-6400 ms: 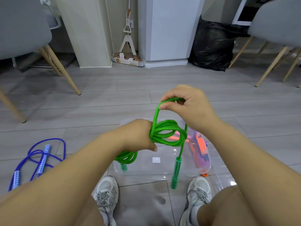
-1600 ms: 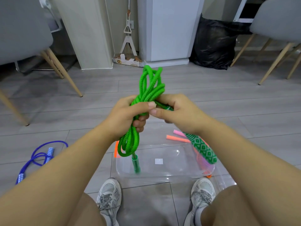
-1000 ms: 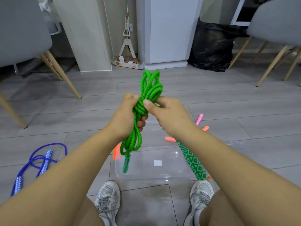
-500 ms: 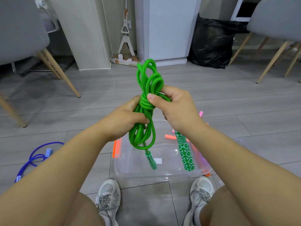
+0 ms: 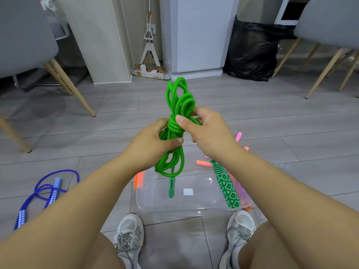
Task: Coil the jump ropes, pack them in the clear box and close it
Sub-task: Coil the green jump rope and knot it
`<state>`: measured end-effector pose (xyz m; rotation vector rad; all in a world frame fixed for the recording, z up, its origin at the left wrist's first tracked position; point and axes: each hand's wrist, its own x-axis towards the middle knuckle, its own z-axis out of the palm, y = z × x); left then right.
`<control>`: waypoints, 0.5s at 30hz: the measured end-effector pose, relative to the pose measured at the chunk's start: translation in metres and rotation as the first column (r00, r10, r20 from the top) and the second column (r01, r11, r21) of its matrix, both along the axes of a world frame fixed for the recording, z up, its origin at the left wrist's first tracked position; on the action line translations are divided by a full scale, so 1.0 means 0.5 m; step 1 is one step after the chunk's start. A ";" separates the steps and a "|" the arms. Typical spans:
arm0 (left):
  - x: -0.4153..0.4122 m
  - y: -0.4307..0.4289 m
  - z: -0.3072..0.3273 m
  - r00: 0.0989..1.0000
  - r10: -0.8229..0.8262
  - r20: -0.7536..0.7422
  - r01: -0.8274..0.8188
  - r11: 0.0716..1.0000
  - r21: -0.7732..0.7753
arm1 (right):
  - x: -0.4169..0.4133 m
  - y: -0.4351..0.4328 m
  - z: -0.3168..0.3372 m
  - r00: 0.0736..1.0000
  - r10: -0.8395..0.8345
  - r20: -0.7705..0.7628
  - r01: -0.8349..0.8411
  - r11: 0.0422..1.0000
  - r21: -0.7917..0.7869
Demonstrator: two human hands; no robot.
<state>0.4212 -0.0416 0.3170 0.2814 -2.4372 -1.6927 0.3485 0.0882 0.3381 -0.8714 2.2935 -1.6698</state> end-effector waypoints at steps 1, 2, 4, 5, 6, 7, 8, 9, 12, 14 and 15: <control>0.000 -0.001 -0.003 1.000 0.013 0.007 -0.013 0.999 -0.033 | -0.002 0.001 -0.003 1.000 -0.009 -0.005 0.009 1.000 0.019; 0.000 -0.002 -0.003 1.000 0.020 0.015 -0.019 0.997 -0.069 | -0.002 0.002 -0.005 1.000 -0.017 -0.008 0.017 0.999 0.030; 0.001 -0.003 0.002 1.000 0.017 0.026 -0.013 0.993 -0.119 | -0.002 0.006 -0.006 1.000 -0.028 -0.009 0.029 0.999 0.034; 0.002 -0.004 0.006 0.999 0.012 0.033 -0.008 0.992 -0.128 | -0.002 0.008 -0.005 1.000 -0.029 -0.011 0.029 0.999 0.027; 0.003 -0.006 0.010 0.999 0.006 0.039 -0.001 0.991 -0.131 | -0.002 0.010 -0.004 1.000 -0.026 -0.009 0.026 1.000 0.015; 0.004 -0.007 0.013 0.999 -0.002 0.041 0.008 0.991 -0.131 | -0.001 0.011 -0.002 1.000 -0.023 -0.006 0.023 1.000 0.005; 0.005 -0.008 0.014 0.999 -0.007 0.040 0.012 0.992 -0.126 | -0.002 0.012 -0.001 1.000 -0.022 -0.006 0.022 1.000 0.004; 0.005 -0.007 0.014 0.999 -0.005 0.036 0.009 0.992 -0.122 | -0.002 0.014 0.001 1.000 -0.022 -0.008 0.022 1.000 0.012; 0.003 -0.004 0.014 0.999 -0.004 0.038 0.006 0.998 -0.066 | -0.003 0.016 0.005 1.000 -0.014 0.001 0.014 1.000 0.012; 0.004 0.000 0.017 0.996 -0.049 0.072 0.041 0.993 0.108 | -0.005 0.015 0.005 1.000 -0.013 0.015 0.013 1.000 0.005; 0.005 0.002 0.018 0.994 -0.074 0.085 0.056 0.978 0.200 | -0.006 0.014 0.004 1.000 -0.010 0.029 0.009 1.000 0.004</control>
